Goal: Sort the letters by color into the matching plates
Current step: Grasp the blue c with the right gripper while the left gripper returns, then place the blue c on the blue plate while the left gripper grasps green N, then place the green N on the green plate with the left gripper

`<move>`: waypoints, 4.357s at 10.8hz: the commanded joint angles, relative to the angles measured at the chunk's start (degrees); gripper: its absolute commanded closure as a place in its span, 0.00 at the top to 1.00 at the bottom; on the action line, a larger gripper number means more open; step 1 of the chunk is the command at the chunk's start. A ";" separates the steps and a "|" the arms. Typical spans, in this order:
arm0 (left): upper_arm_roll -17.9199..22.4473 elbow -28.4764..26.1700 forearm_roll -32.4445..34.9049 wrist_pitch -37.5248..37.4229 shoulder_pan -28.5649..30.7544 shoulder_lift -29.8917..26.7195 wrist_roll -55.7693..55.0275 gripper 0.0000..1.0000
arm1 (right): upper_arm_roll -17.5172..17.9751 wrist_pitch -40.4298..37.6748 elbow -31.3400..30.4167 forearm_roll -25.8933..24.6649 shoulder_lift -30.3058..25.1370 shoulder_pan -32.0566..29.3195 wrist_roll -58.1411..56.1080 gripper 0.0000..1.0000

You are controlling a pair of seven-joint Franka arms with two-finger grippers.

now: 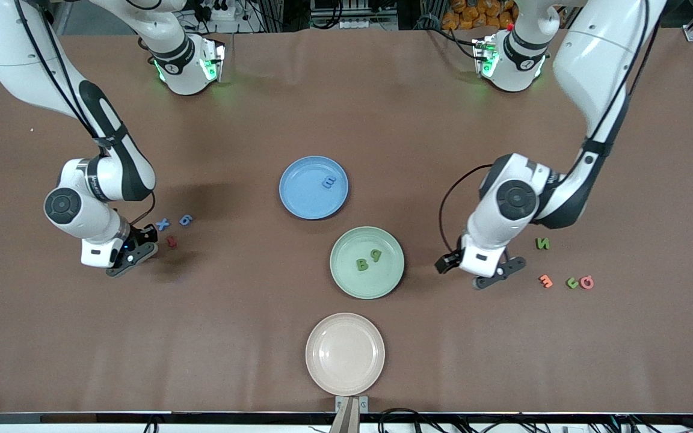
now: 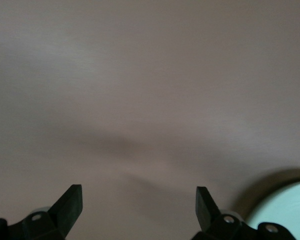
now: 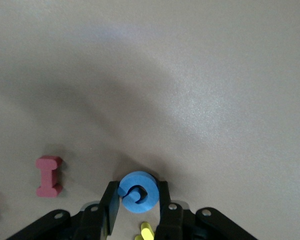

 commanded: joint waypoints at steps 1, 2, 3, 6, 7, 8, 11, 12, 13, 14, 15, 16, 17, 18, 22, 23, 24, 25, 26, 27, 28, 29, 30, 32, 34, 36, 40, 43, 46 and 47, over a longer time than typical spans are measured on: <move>-0.71 -14.72 1.43 1.91 4.64 -9.94 9.41 1.00 | -0.29 0.26 0.29 -0.38 0.67 -0.47 0.15 0.11; -0.71 -18.50 1.43 4.36 6.48 -11.88 13.80 1.00 | -0.20 -0.09 0.56 -0.29 0.58 -0.47 0.24 0.09; -0.71 -22.71 1.51 7.60 8.41 -13.90 17.50 1.00 | -0.20 -3.14 1.69 0.58 0.23 -0.38 0.42 0.05; -0.62 -31.97 1.51 16.84 17.01 -16.03 32.60 1.00 | -0.20 -15.71 6.79 9.00 -1.17 1.98 1.29 0.03; -0.45 -31.90 1.43 16.77 18.96 -14.99 38.22 1.00 | 0.06 -18.26 7.85 9.98 -1.70 2.51 3.99 0.02; -0.18 -31.64 1.43 16.77 20.72 -13.76 41.41 1.00 | 0.67 -20.20 7.94 10.08 -2.66 3.39 6.98 0.02; -0.01 -27.78 5.36 16.69 25.13 -9.19 44.61 1.00 | 2.61 -23.56 7.94 10.08 -4.60 7.60 19.63 0.02; 0.08 -26.55 6.16 16.69 25.13 -7.61 44.61 1.00 | 2.96 -23.82 7.94 10.17 -5.04 9.44 23.84 0.02; 0.26 -25.66 6.87 16.69 25.22 -6.46 44.69 1.00 | 4.96 -24.09 7.94 10.61 -5.66 10.33 29.37 0.02; 0.26 -24.61 6.96 16.69 25.22 -5.32 44.61 1.00 | 6.81 -24.09 7.94 11.13 -5.84 11.47 34.21 0.02; 0.26 -23.30 6.96 16.69 25.13 -4.00 44.43 1.00 | 8.31 -23.83 8.12 12.44 -5.84 13.57 40.26 0.02; 0.26 -22.41 6.96 16.60 25.04 -3.21 44.26 1.00 | 9.37 -23.39 8.38 13.33 -5.84 15.59 45.11 0.02; 0.26 -22.23 6.96 16.68 25.04 -2.85 44.26 1.00 | 10.25 -23.21 8.56 13.60 -5.84 17.44 49.07 0.02; 0.26 -22.23 6.96 16.60 25.04 -2.76 44.26 1.00 | 11.30 -23.21 8.73 13.68 -5.84 18.68 52.33 0.02; 0.26 -22.23 6.96 15.89 25.83 -2.76 44.35 0.00 | 12.01 -21.02 8.56 13.60 -5.49 26.76 64.90 0.02; 0.26 -22.23 6.96 15.89 25.75 -2.76 44.17 0.00 | 12.01 -19.80 8.47 13.51 -5.14 29.13 69.11 0.02; 0.26 -22.14 6.96 15.81 25.83 -2.76 44.08 0.00 | 12.54 -19.26 8.47 13.34 -4.70 30.46 71.67 0.02; 0.26 -22.14 6.96 15.81 25.75 -2.93 43.82 0.00 | 13.15 -18.82 8.30 13.07 -4.35 31.43 73.26 0.03; 0.17 -22.05 6.96 15.81 25.49 -3.37 42.68 0.00 | 13.16 -18.30 8.03 12.90 -3.82 32.65 74.67 0.07; -0.18 -21.79 6.96 15.63 25.13 -3.98 41.19 0.00 | 13.24 -18.29 8.03 11.94 -3.21 33.28 75.29 0.08; -0.70 -20.92 6.79 14.50 24.96 -4.34 39.09 0.00 | 13.24 -18.29 7.86 10.36 -3.03 33.28 75.56 0.08; -3.41 -18.82 6.18 11.62 24.96 -4.25 36.37 0.00 | 13.24 -18.38 7.51 9.21 -3.03 33.28 75.56 0.11; -5.52 -15.93 6.17 8.11 24.78 -4.17 32.17 0.00 | 13.24 -18.29 7.50 8.86 -3.03 33.02 75.56 0.14; -10.09 -11.70 6.00 5.09 23.56 -3.47 22.42 0.00 | 13.24 -18.38 7.59 8.76 -2.85 32.84 75.56 0.47; -10.82 -5.92 5.47 5.08 17.09 0.03 10.74 0.00 | 13.16 -18.47 7.59 8.76 -2.94 32.40 75.56 0.70; -10.73 1.91 5.47 5.08 9.96 5.30 0.01 0.00 | 13.16 -18.81 7.59 8.76 -3.02 31.36 75.48 0.74; -10.38 7.21 5.56 5.43 0.80 8.04 -11.01 0.00 | 12.54 -24.16 7.42 8.85 -5.13 24.86 71.98 0.78; -10.29 9.41 5.73 5.61 -3.15 8.84 -16.19 0.00 | 8.95 -29.09 4.27 9.55 -8.20 19.77 67.22 0.82; -4.52 10.03 6.60 5.61 -9.21 8.67 -19.02 1.00 | 4.73 -28.75 -0.22 10.08 -9.79 15.36 67.22 0.93; -1.53 9.94 6.52 5.61 -11.32 8.32 -19.29 1.00 | 4.37 -28.66 -1.71 10.08 -10.75 15.00 67.22 0.84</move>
